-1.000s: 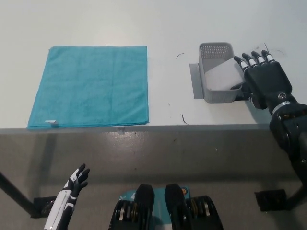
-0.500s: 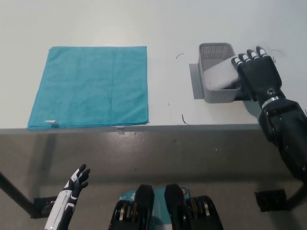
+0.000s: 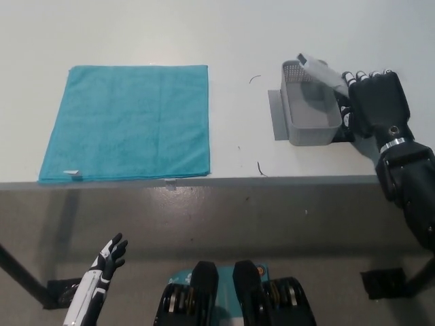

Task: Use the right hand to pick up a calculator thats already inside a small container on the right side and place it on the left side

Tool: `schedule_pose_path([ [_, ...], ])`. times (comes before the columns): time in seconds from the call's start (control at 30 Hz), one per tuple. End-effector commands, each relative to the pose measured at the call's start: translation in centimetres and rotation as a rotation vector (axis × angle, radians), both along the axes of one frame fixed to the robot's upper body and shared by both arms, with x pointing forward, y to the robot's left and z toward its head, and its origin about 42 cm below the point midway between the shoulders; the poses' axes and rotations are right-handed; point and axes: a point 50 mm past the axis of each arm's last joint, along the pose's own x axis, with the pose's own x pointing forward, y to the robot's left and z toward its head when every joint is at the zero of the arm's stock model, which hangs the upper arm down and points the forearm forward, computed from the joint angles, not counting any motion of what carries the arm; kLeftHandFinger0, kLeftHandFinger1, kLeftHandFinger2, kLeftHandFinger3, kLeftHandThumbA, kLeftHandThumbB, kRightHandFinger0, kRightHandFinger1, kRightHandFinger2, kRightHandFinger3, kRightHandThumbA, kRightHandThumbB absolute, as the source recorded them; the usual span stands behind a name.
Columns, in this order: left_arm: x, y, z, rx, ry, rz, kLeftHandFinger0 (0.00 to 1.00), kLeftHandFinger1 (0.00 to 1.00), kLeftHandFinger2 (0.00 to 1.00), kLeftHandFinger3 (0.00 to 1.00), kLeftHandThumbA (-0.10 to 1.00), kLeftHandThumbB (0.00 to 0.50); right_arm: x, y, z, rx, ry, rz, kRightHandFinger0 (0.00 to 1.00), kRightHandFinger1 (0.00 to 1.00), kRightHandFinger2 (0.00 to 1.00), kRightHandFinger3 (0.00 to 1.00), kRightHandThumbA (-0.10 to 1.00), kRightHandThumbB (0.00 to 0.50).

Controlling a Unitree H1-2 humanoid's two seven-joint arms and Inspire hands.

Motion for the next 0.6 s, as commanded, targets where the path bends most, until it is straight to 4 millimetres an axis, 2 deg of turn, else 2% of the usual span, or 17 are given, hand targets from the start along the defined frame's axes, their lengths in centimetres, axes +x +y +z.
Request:
schedule_pose_path([
  [0.0, 0.0, 0.4, 1.1, 0.017, -0.048, -0.024, 1.00, 1.00, 1.00, 1.00, 1.00, 0.007, 1.4, 1.9, 5.8, 0.107, -0.302, 0.213, 0.00, 0.00, 0.26, 0.11, -0.10, 0.356],
  [0.07, 0.1, 0.4, 1.2, 0.019, -0.050, -0.023, 1.00, 1.00, 1.00, 1.00, 1.00, 0.007, 1.5, 1.8, 6.4, 0.113, -0.327, 0.219, 0.00, 0.03, 0.36, 0.07, -0.10, 0.336],
  [0.1, 0.1, 0.4, 1.2, 0.023, -0.051, -0.021, 1.00, 1.00, 1.00, 1.00, 1.00, 0.008, 1.5, 1.7, 6.7, 0.115, -0.336, 0.218, 0.00, 0.05, 0.47, 0.07, -0.10, 0.318],
  [0.13, 0.0, 0.4, 1.2, 0.022, -0.051, -0.020, 1.00, 1.00, 1.00, 1.00, 1.00, 0.007, 1.3, 1.7, 7.6, 0.097, -0.355, 0.201, 0.00, 0.11, 0.56, 0.12, -0.10, 0.298],
  [0.23, 0.1, 0.5, 1.2, 0.020, -0.050, -0.018, 1.00, 1.00, 1.00, 1.00, 1.00, 0.000, 1.0, 1.8, 9.3, 0.117, -0.390, 0.202, 0.00, 0.15, 0.62, 0.18, -0.10, 0.273],
  [0.27, 0.1, 0.4, 1.3, 0.021, -0.049, -0.019, 1.00, 1.00, 1.00, 1.00, 1.00, 0.000, 0.6, 1.7, 10.3, 0.136, -0.406, 0.208, 0.00, 0.17, 0.68, 0.21, -0.10, 0.235],
  [0.33, 0.0, 0.4, 1.3, 0.026, -0.047, -0.021, 1.00, 1.00, 1.00, 1.00, 1.00, 0.001, 0.2, 1.8, 11.5, 0.183, -0.457, 0.249, 0.00, 0.15, 0.67, 0.15, -0.10, 0.262],
  [0.4, 0.0, 0.4, 1.3, 0.021, -0.046, -0.025, 1.00, 1.00, 1.00, 1.00, 1.00, 0.007, 0.0, 2.1, 12.7, 0.180, -0.503, 0.267, 0.00, 0.17, 0.70, 0.15, -0.10, 0.270],
  [0.47, 0.0, 0.3, 1.3, 0.019, -0.045, -0.021, 1.00, 1.00, 1.00, 1.00, 1.00, 0.008, -0.2, 2.7, 13.8, 0.174, -0.533, 0.282, 0.00, 0.20, 0.73, 0.19, -0.10, 0.268],
  [0.5, 0.0, 0.3, 1.3, 0.020, -0.043, -0.021, 1.00, 1.00, 1.00, 1.00, 1.00, 0.010, -0.3, 3.0, 14.3, 0.171, -0.549, 0.288, 0.00, 0.20, 0.72, 0.20, -0.10, 0.278],
  [0.57, 0.0, 0.3, 1.3, 0.026, -0.044, -0.018, 1.00, 1.00, 1.00, 1.00, 1.00, 0.000, -0.5, 3.6, 15.4, 0.194, -0.557, 0.310, 0.00, 0.20, 0.71, 0.21, -0.10, 0.257],
])
